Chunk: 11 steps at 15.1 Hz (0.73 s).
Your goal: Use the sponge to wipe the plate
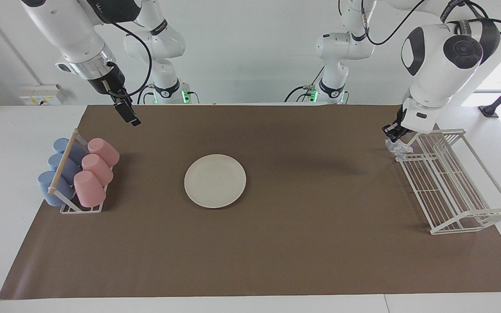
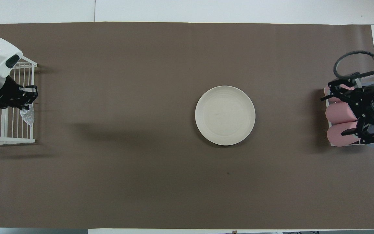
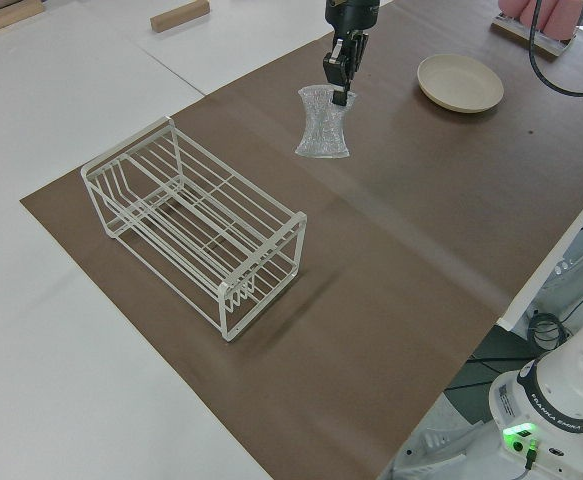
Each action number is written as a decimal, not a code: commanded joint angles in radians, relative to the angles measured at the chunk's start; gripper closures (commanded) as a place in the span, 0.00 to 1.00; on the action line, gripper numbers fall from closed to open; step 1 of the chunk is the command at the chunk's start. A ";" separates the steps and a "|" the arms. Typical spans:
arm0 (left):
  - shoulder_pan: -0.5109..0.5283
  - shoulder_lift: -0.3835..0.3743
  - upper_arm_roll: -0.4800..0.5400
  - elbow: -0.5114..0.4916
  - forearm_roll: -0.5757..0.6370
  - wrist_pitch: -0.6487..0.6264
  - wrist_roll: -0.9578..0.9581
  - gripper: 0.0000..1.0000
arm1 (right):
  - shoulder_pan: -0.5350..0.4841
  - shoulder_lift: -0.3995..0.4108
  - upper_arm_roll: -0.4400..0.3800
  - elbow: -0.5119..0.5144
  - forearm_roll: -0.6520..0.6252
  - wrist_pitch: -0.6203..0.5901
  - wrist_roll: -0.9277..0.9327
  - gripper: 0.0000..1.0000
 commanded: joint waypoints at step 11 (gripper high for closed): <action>-0.023 -0.134 0.002 -0.341 -0.998 0.234 0.008 1.00 | 0.363 -0.017 0.029 0.019 -0.013 0.047 0.535 0.00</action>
